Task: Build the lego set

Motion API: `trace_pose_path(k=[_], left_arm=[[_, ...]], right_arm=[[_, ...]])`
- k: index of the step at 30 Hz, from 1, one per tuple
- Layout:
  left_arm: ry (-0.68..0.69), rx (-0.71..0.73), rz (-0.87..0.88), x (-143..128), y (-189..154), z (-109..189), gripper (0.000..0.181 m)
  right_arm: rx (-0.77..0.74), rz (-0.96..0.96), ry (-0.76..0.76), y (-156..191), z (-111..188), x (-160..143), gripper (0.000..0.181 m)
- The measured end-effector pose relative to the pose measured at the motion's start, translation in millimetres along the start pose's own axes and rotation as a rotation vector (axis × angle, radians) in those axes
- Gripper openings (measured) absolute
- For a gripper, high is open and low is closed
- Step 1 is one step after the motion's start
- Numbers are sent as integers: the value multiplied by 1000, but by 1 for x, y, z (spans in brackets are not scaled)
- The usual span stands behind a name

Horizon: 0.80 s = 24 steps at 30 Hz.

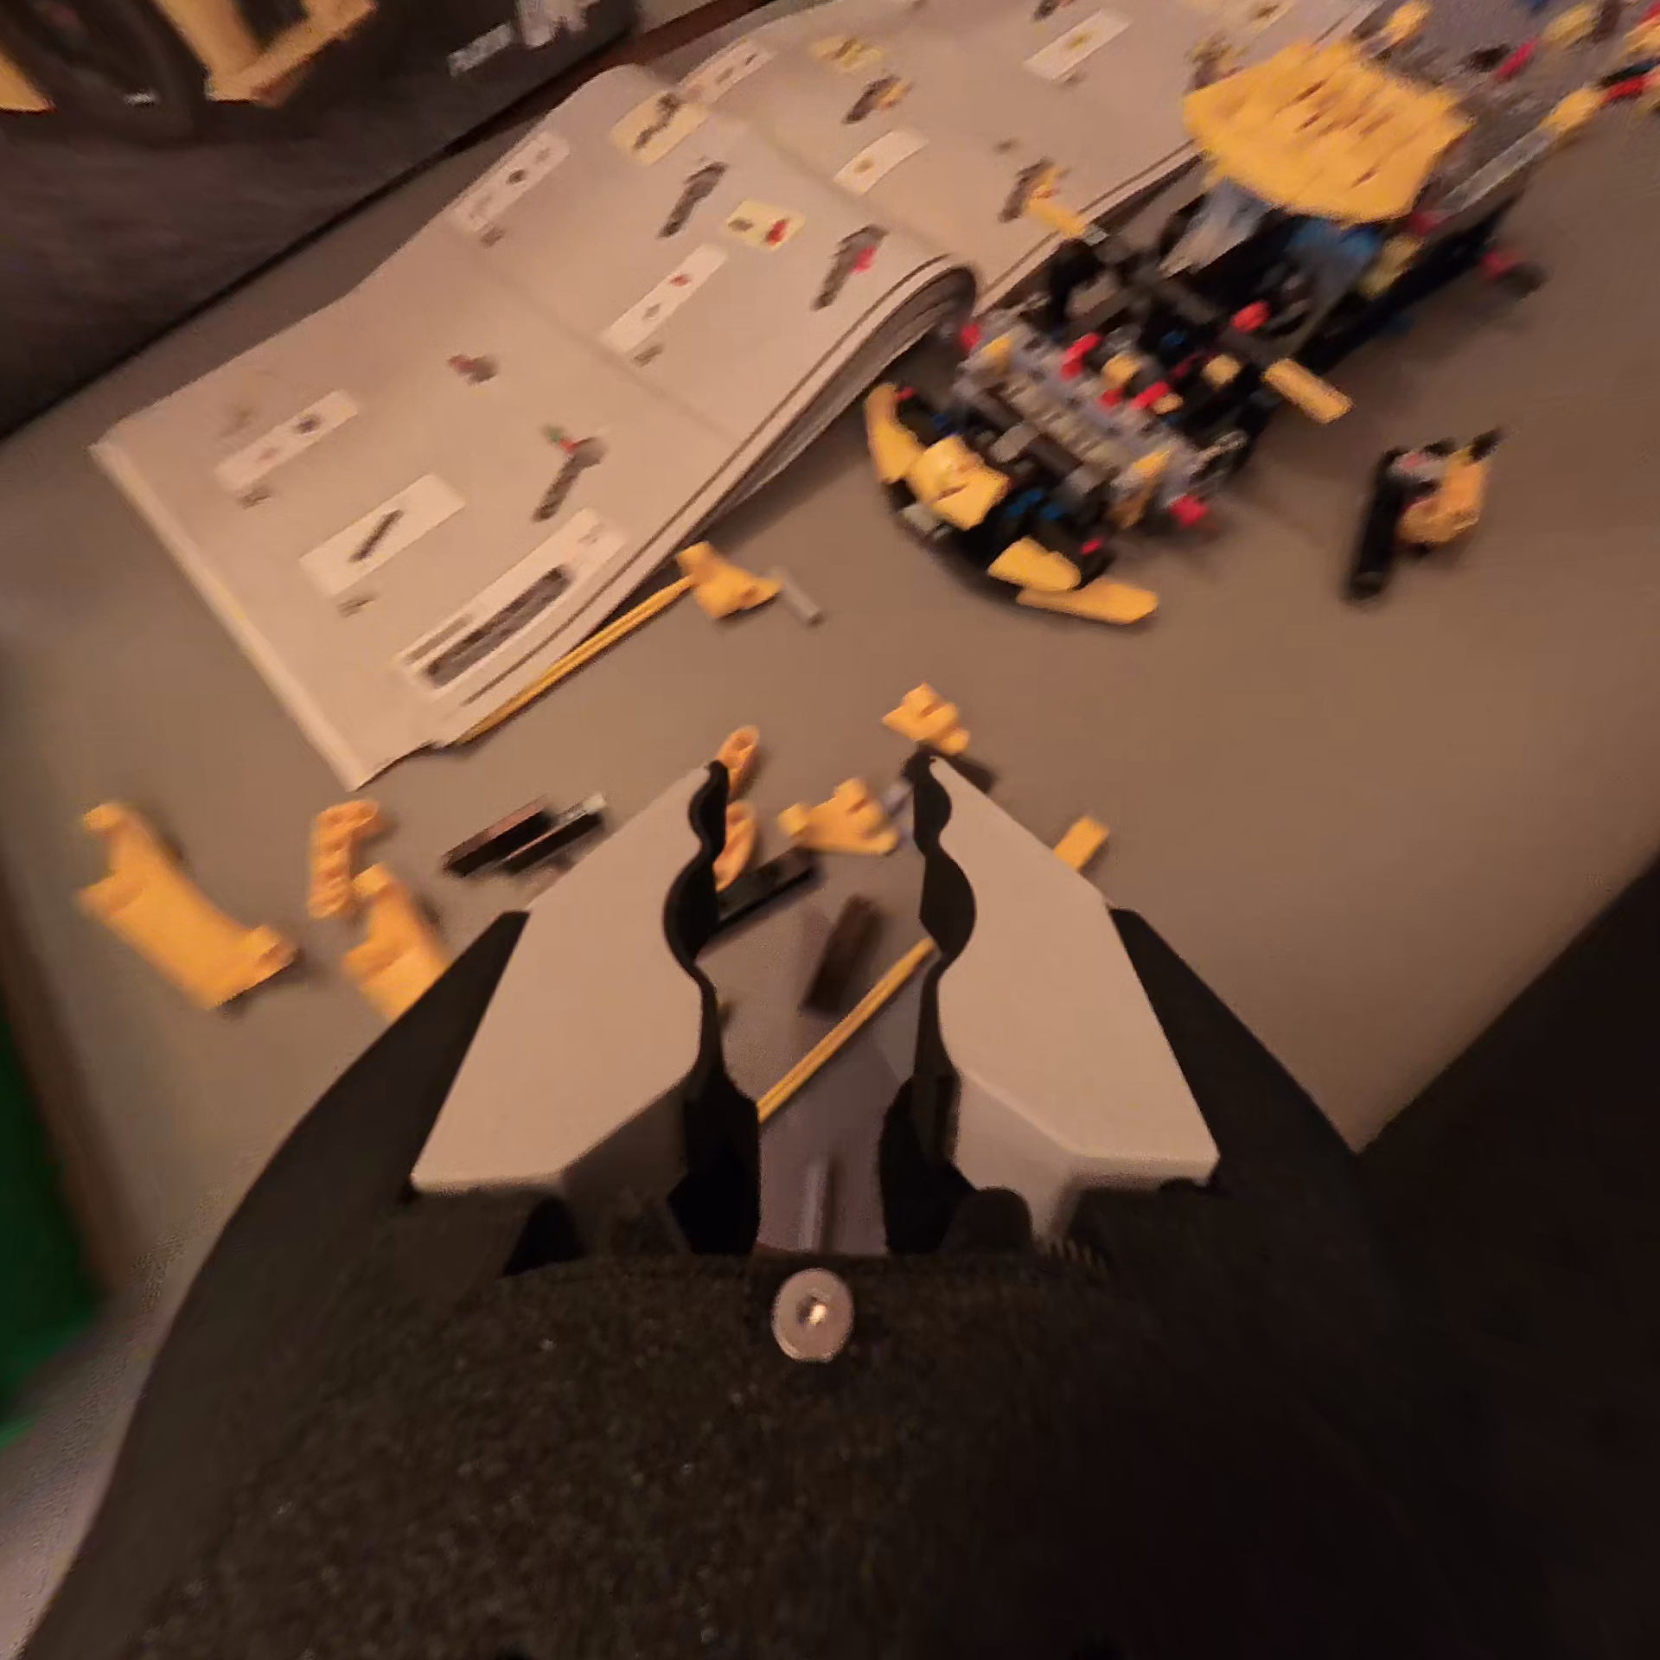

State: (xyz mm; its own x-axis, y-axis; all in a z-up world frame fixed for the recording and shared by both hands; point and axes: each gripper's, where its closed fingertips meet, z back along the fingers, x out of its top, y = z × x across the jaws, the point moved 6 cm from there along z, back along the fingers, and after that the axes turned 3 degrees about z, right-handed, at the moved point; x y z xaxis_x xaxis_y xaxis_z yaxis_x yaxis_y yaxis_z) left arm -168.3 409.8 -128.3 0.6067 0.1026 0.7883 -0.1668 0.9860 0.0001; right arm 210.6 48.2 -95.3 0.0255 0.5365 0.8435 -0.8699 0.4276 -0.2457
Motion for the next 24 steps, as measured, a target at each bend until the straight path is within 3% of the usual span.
trace_pose_path(k=[3, 6, 11, 15, 20, 24], left_arm=[[-39, -149, 33, 20, -34, -21, 41], [-92, -293, 23, 47, -75, -39, 40], [-155, -533, -32, 87, -149, -56, 39], [-145, -717, -58, 99, -206, -70, 38], [-133, -754, -126, 99, -241, -88, 38], [-116, -732, -172, 92, -243, -96, 38]], right_arm=[[-33, -25, 153, -15, 26, -32, 20], [15, -73, 218, -2, 35, -55, 22], [125, -79, 213, 19, 25, -63, 23], [182, 9, 240, 18, 4, -56, 23], [177, 12, 295, -14, -5, -65, 23], [330, -132, 261, 1, -14, -59, 24]])
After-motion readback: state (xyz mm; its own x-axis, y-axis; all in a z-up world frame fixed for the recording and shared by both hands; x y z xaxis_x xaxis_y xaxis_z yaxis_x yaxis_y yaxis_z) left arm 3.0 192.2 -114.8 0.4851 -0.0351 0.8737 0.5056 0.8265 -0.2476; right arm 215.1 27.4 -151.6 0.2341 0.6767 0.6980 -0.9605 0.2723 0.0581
